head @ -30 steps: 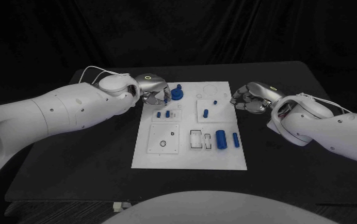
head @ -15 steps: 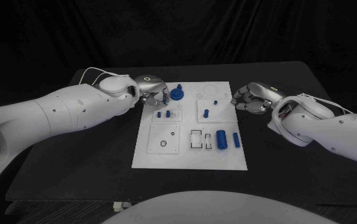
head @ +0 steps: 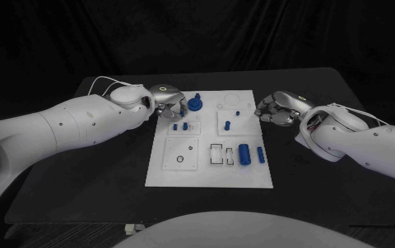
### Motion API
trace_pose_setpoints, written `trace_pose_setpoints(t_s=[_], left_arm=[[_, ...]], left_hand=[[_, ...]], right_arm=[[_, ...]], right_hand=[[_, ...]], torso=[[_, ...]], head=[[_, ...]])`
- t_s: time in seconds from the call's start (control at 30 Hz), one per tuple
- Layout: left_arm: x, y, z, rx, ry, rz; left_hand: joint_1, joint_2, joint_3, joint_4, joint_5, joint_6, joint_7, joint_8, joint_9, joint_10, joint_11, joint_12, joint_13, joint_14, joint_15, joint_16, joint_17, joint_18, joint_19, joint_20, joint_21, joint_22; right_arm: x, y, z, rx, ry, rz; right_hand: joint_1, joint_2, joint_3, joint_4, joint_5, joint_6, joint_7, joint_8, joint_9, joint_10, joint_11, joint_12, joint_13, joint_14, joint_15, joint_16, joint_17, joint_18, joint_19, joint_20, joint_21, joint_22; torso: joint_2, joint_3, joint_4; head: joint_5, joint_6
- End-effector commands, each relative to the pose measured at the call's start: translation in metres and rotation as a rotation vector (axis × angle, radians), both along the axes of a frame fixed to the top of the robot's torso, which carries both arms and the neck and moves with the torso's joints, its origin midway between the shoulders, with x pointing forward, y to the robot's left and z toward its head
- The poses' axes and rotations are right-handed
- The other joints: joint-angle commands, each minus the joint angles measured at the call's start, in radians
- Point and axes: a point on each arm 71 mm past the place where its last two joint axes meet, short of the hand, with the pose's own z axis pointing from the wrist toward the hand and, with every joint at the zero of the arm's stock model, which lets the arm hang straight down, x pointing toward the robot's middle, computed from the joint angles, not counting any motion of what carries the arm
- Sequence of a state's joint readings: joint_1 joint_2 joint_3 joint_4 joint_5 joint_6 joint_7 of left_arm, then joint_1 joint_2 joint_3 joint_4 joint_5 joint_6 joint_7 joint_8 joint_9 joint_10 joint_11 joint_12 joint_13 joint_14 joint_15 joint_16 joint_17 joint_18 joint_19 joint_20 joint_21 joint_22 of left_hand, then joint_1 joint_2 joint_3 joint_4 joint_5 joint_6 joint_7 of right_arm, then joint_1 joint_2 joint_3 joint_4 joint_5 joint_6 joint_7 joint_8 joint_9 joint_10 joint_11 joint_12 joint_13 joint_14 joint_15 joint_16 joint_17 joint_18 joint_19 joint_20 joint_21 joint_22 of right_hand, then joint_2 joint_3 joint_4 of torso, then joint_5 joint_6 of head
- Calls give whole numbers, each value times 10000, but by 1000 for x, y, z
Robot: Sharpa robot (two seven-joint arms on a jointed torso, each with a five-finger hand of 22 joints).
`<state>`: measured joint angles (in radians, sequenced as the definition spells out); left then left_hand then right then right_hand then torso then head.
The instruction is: Assemble the parts on the task board
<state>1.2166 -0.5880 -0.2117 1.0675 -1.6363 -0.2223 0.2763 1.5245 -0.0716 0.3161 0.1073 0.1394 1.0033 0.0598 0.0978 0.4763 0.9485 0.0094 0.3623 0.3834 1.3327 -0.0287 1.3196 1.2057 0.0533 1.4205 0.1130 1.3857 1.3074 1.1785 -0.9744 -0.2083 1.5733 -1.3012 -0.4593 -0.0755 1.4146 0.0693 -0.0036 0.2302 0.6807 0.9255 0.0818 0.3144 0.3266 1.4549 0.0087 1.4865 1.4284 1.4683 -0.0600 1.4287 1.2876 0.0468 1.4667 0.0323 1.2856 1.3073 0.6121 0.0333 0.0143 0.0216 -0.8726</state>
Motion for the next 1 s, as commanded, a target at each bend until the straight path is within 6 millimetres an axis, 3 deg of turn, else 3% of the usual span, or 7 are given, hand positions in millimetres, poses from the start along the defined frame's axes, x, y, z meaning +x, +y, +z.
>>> trace_pose_setpoints(t_s=[0.03,1.0], left_arm=[[-2,-2,-3,50,134,-69],[-3,-5,-6,85,244,-35]], left_hand=[[-38,18,-42,-20,3,-10,-42,-64,-13,-46,16,-50,2,-68,15,-42,-8,-43,-82,-13,-38,1975],[-76,57,-47,13,4,-26,-46,-90,-29,8,14,-47,-10,-118,6,-85,-61,-37,-109,-10,-72,1967]], right_arm=[[-1,-1,-1,-67,105,-111],[-1,0,-3,-68,145,-79]], right_hand=[[33,21,58,17,27,90,-10,3,15,284,-89,-31,-287,513,-79,-48,-4,161,37,86,-58,1797],[29,13,74,10,26,95,-12,5,19,276,-92,-40,-303,511,-82,-53,-14,165,30,84,-82,1791]], torso=[[-2,3,2],[-3,9,1]], head=[[-4,0],[-2,0]])
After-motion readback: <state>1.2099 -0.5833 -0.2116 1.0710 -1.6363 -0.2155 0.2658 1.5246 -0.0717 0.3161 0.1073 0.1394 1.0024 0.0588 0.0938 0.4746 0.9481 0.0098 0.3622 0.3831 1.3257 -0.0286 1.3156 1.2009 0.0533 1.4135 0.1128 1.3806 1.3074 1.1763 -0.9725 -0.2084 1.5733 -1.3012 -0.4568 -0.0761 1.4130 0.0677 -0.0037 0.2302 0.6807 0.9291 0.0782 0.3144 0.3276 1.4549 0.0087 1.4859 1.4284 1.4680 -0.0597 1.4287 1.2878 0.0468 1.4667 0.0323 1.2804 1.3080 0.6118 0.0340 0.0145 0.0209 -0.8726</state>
